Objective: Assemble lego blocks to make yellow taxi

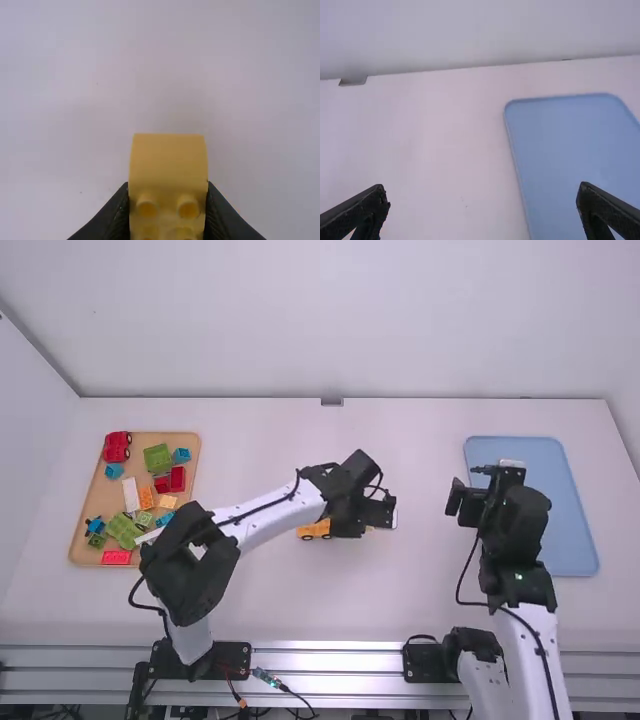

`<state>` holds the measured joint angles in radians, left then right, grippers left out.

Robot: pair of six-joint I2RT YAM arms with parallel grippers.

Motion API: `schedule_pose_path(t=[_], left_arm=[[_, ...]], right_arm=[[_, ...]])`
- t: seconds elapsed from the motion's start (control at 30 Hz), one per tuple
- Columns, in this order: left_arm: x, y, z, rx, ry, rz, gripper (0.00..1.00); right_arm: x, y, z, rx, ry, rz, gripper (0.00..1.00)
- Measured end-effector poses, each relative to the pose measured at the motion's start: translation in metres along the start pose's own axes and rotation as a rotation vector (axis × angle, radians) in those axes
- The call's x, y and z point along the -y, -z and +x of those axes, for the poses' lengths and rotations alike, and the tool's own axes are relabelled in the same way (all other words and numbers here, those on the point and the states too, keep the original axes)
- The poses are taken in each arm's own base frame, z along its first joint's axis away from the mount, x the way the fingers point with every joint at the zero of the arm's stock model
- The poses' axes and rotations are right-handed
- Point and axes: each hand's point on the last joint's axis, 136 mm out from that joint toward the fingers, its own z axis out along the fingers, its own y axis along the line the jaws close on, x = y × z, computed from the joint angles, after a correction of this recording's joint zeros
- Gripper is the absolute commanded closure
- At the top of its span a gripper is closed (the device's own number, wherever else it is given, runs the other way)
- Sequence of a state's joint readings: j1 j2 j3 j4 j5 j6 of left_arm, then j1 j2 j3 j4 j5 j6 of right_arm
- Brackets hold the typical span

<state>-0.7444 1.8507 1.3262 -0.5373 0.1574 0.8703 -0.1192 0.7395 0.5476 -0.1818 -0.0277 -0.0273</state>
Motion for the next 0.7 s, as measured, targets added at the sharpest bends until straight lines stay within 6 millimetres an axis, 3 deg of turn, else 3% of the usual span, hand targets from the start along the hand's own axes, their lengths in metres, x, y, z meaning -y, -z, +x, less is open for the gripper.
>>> schedule_pose_path(t=[0.13, 0.4, 0.7], left_arm=[[0.001, -0.011, 0.003, -0.009, -0.011, 0.012, 0.98], [0.000, -0.050, 0.010, -0.084, 0.027, 0.099, 0.98], [-0.012, -0.070, 0.005, -0.105, 0.054, 0.119, 0.95]], right_arm=[[0.004, 0.008, 0.011, 0.029, -0.014, -0.006, 0.01], [-0.001, 0.030, 0.000, 0.109, -0.005, -0.046, 0.01], [-0.007, 0.012, 0.005, 0.068, 0.007, -0.085, 0.01]])
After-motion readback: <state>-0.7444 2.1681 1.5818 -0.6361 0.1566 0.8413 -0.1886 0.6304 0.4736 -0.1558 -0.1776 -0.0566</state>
